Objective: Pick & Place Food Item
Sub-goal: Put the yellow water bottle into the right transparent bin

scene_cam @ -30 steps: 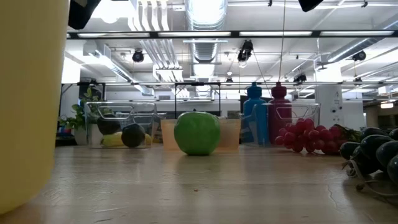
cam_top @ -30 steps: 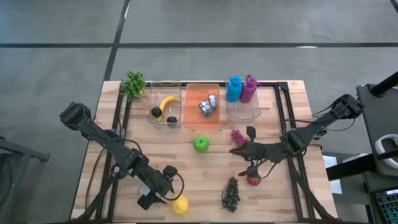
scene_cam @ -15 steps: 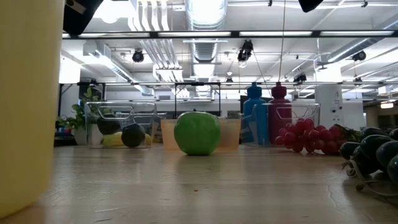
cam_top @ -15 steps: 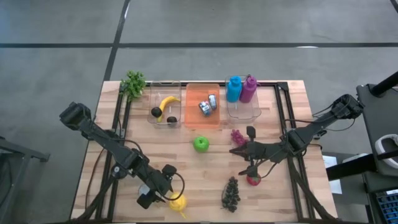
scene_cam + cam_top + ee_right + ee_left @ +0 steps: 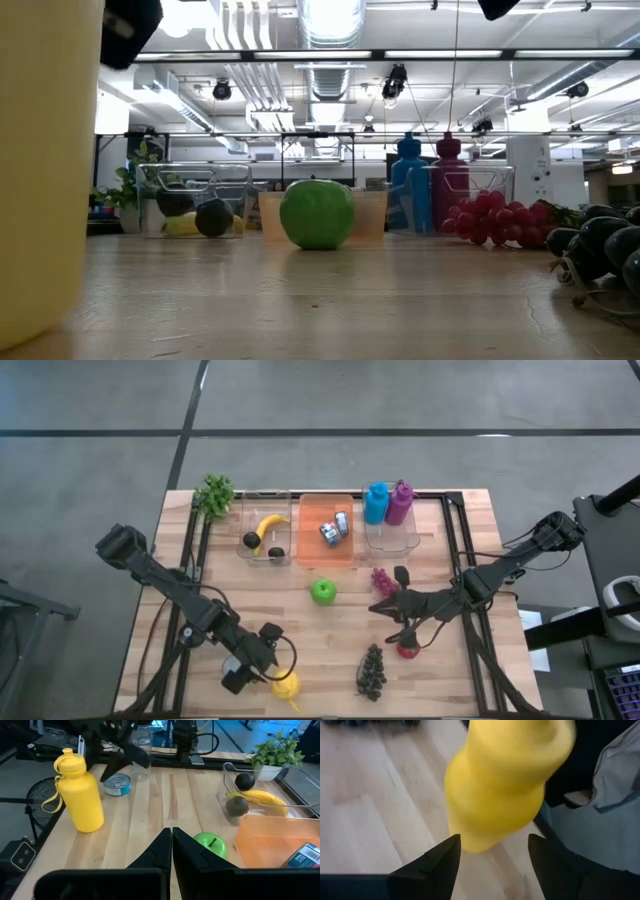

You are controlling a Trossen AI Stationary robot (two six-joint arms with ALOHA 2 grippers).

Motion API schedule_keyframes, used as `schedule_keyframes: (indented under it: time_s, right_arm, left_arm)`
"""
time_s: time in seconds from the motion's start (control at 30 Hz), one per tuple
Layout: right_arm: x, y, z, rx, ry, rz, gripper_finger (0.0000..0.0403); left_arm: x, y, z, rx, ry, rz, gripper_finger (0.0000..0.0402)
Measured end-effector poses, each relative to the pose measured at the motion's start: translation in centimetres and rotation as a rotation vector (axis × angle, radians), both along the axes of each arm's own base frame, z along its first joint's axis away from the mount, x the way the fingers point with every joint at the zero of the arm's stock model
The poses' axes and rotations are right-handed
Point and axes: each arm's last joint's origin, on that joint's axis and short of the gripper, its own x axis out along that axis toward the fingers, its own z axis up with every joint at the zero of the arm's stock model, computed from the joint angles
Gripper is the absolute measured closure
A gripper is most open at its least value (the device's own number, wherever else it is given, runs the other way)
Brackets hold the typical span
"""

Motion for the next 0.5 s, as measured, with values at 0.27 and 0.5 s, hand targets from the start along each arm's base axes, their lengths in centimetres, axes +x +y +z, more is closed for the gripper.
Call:
schedule_keyframes:
  time_s: [0.27,0.5]
  right_arm:
    - [0.0,0.0,0.0,0.001,0.0,0.0,0.0394]
    - [0.0,0.0,0.0,0.001,0.001,0.001,0.0394]
  left_arm:
    - [-0.7,0.5,-2.4,-0.035,0.01,0.039,0.0161]
    - [-0.4,0.3,-2.5,-0.077,-0.046,0.041,0.0165]
